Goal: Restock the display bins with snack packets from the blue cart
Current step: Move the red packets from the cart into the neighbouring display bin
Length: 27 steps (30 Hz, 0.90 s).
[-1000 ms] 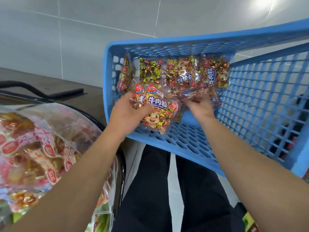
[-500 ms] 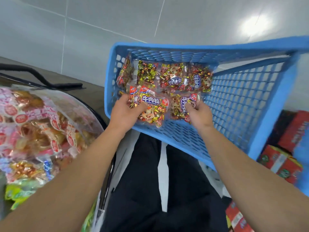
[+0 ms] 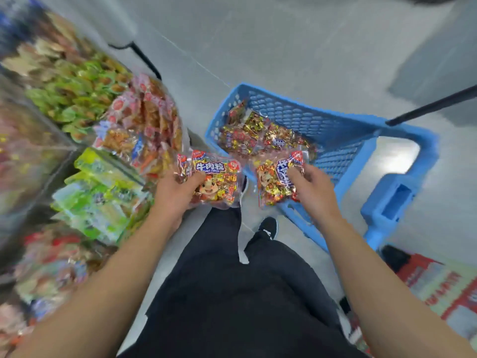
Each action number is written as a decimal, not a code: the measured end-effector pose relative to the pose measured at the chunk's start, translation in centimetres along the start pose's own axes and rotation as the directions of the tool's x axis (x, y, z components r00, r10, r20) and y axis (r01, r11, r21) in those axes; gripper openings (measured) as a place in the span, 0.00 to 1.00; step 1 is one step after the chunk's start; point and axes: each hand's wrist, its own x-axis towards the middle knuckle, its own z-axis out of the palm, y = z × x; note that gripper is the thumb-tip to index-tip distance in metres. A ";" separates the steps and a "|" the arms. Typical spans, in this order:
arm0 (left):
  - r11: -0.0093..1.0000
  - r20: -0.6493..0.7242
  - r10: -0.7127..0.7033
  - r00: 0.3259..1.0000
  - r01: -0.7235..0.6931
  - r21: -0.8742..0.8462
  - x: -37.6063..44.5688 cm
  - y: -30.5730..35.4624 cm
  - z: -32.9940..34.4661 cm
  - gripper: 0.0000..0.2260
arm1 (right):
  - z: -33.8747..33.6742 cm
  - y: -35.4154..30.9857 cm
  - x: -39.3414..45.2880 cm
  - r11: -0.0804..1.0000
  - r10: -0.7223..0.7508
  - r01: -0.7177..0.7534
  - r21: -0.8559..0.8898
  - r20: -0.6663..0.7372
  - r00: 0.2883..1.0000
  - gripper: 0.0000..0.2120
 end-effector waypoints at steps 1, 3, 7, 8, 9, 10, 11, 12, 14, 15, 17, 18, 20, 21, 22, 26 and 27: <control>0.999 -0.040 0.002 0.999 -0.004 -0.052 -1.5 -0.5 -1.2 0.04 | 0.5 -0.5 -1.2 1.000 -0.011 0.011 -0.002 0.045 0.999 0.17; 0.990 -0.120 -0.006 0.993 -0.011 -0.143 -3.9 -1.5 -3.6 0.03 | 1.9 -1.5 -3.1 0.999 -0.039 0.039 0.002 0.128 0.991 0.22; 0.953 -0.269 -0.016 0.963 -0.067 -0.297 -7.7 -3.1 -8.7 0.03 | 5.5 -4.5 -6.3 0.993 -0.111 0.120 -0.022 0.258 0.960 0.22; 0.937 -0.303 -0.026 0.953 -0.082 -0.339 -8.4 -3.5 -9.9 0.04 | 6.5 -5.2 -6.9 0.989 -0.130 0.145 -0.030 0.294 0.947 0.21; 0.923 -0.336 -0.037 0.941 -0.097 -0.373 -9.0 -3.9 -11.2 0.04 | 7.6 -6.0 -7.4 0.985 -0.143 0.167 -0.043 0.332 0.932 0.20; 0.910 -0.364 -0.046 0.930 -0.111 -0.399 -9.6 -4.3 -12.4 0.05 | 8.7 -6.8 -7.8 0.980 -0.156 0.189 -0.057 0.363 0.918 0.18; 0.897 -0.389 -0.051 0.920 -0.129 -0.422 -10.0 -4.6 -13.7 0.05 | 9.9 -7.7 -8.1 0.975 -0.169 0.211 -0.070 0.385 0.907 0.15; 0.885 -0.414 -0.056 0.909 -0.147 -0.443 -10.4 -5.0 -15.1 0.05 | 11.2 -8.6 -8.4 0.970 -0.184 0.233 -0.075 0.403 0.897 0.13; 0.865 -0.459 -0.058 0.887 -0.184 -0.466 -10.9 -5.6 -18.0 0.05 | 14.0 -10.4 -9.2 0.962 -0.209 0.264 -0.069 0.437 0.875 0.10; 0.858 -0.477 -0.058 0.877 -0.200 -0.472 -11.2 -5.8 -19.5 0.06 | 15.4 -11.3 -9.7 0.957 -0.221 0.281 -0.070 0.452 0.864 0.10; 0.834 -0.503 -0.058 0.863 -0.235 -0.499 -11.4 -6.2 -22.6 0.06 | 18.5 -13.0 -10.8 0.935 -0.262 0.344 -0.093 0.474 0.841 0.10; 0.822 -0.510 -0.057 0.858 -0.250 -0.512 -11.4 -6.4 -24.1 0.05 | 20.0 -13.8 -11.3 0.918 -0.283 0.380 -0.112 0.484 0.828 0.11; 0.806 -0.524 -0.055 0.850 -0.271 -0.526 -11.4 -6.6 -27.3 0.06 | 23.2 -15.3 -12.4 0.892 -0.317 0.431 -0.134 0.496 0.809 0.16; 0.803 -0.528 -0.055 0.848 -0.277 -0.529 -11.3 -6.6 -28.8 0.07 | 24.7 -16.0 -12.9 0.883 -0.329 0.448 -0.138 0.498 0.802 0.19; 0.801 -0.532 -0.055 0.845 -0.281 -0.528 -11.2 -6.6 -30.5 0.07 | 26.2 -16.7 -13.5 0.869 -0.347 0.473 -0.147 0.500 0.793 0.21; 0.788 -0.548 -0.044 0.835 -0.309 -0.533 -10.4 -6.3 -36.0 0.06 | 31.3 -18.9 -15.2 0.808 -0.409 0.560 -0.185 0.509 0.757 0.19; 0.782 -0.549 -0.044 0.834 -0.314 -0.539 -10.2 -6.3 -37.1 0.06 | 32.3 -19.4 -15.5 0.810 -0.409 0.559 -0.178 0.511 0.756 0.20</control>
